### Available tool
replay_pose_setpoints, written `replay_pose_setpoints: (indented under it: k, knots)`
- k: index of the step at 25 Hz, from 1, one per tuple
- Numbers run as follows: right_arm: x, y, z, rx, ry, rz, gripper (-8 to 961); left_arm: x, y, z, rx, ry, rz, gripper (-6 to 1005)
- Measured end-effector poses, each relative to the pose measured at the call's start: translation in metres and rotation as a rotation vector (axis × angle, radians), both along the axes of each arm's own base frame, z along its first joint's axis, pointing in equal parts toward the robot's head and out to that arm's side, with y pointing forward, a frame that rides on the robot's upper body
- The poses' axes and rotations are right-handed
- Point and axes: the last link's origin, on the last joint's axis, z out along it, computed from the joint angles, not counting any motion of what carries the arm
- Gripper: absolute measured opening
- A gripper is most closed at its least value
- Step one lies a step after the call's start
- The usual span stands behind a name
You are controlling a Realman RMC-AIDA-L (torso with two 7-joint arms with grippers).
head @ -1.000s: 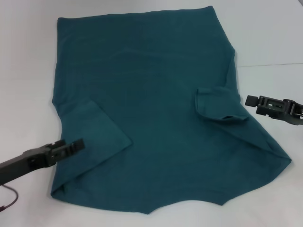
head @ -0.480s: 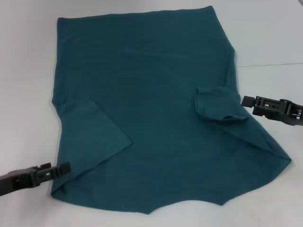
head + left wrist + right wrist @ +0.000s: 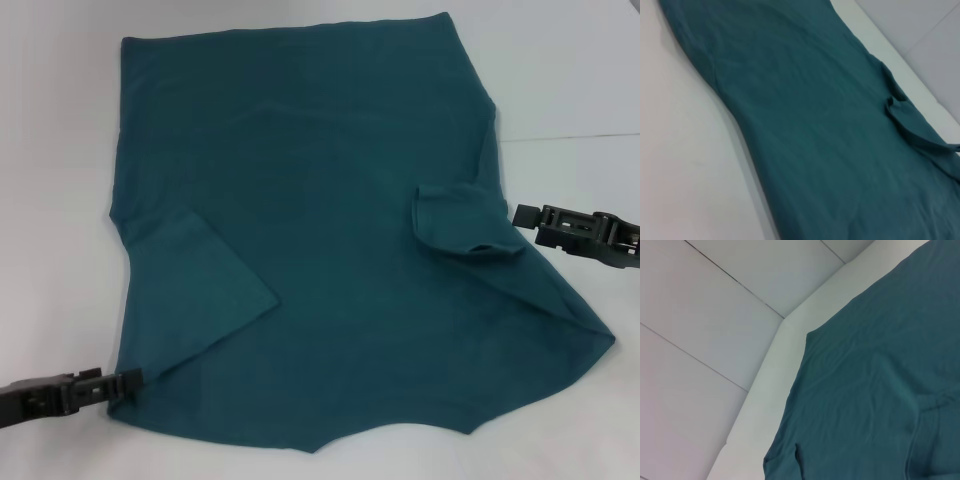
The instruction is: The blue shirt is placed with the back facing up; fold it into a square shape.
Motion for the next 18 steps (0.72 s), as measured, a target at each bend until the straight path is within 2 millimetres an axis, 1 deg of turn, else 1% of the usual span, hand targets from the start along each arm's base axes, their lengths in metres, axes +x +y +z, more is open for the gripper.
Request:
replay_pose_setpoints:
  k: [18]
  knots:
    - [-0.0005,0.0033,0.0022,0.011,-0.006,-0.001,900,-0.0012,0.0000,-0.0037,-0.053,0.030,0.017,874]
